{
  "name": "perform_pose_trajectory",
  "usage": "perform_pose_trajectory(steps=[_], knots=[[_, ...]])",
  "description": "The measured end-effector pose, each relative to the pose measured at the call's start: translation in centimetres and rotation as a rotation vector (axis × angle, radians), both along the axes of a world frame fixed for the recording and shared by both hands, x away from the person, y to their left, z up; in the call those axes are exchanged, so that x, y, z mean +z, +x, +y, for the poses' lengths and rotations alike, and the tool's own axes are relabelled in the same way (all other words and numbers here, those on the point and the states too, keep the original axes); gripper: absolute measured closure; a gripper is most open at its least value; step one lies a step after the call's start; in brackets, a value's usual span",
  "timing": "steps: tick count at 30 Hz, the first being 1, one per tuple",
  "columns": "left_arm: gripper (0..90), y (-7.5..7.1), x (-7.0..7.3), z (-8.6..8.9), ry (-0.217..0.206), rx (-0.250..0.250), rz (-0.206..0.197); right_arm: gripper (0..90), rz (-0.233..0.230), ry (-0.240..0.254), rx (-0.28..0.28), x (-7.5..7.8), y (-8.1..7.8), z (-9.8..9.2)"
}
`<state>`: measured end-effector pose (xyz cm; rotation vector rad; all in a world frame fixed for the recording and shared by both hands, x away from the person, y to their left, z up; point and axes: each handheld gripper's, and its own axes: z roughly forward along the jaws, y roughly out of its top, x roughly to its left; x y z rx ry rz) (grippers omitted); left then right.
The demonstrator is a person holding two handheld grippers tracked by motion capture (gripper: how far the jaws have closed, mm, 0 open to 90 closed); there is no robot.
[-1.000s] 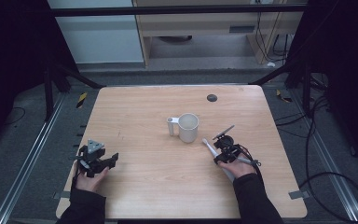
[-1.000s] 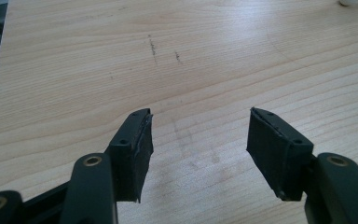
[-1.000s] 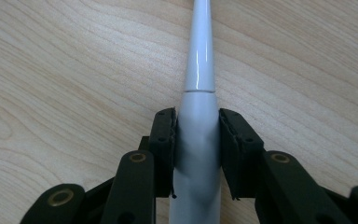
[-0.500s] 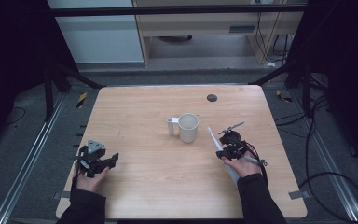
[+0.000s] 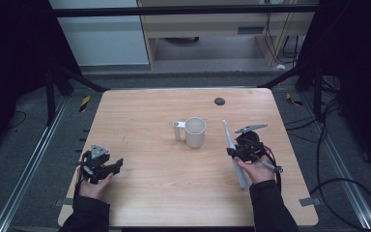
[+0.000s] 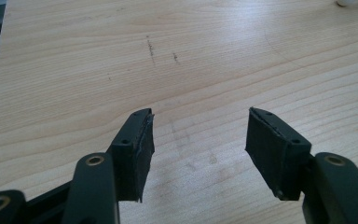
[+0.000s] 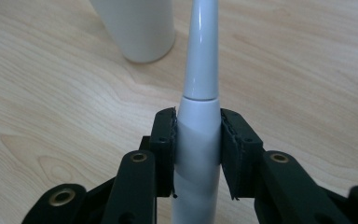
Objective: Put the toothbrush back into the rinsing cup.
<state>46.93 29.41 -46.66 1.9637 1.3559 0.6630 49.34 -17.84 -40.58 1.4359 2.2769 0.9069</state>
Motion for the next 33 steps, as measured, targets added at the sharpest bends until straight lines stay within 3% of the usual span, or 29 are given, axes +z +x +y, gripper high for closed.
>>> perform_pose_trajectory(steps=[7, 10, 18, 33], knots=[[41.6, -0.2, 0.2, 0.1, -0.008, 0.008, -0.025, 68.0, -0.113, 0.076, -0.042, 1.0, -0.4, -0.3], [41.8, -0.2, 0.3, 0.2, -0.010, 0.010, -0.029, 68.0, -0.150, 0.130, -0.075, 1.2, -0.4, -0.5], [41.8, -0.2, 0.3, 0.2, -0.010, 0.009, -0.032, 68.0, -0.259, 0.178, -0.094, 2.2, -0.4, 0.0], [42.1, -0.2, 0.3, 0.1, -0.013, 0.006, -0.034, 68.0, -0.383, 0.257, -0.107, 3.9, -0.2, 1.1]])
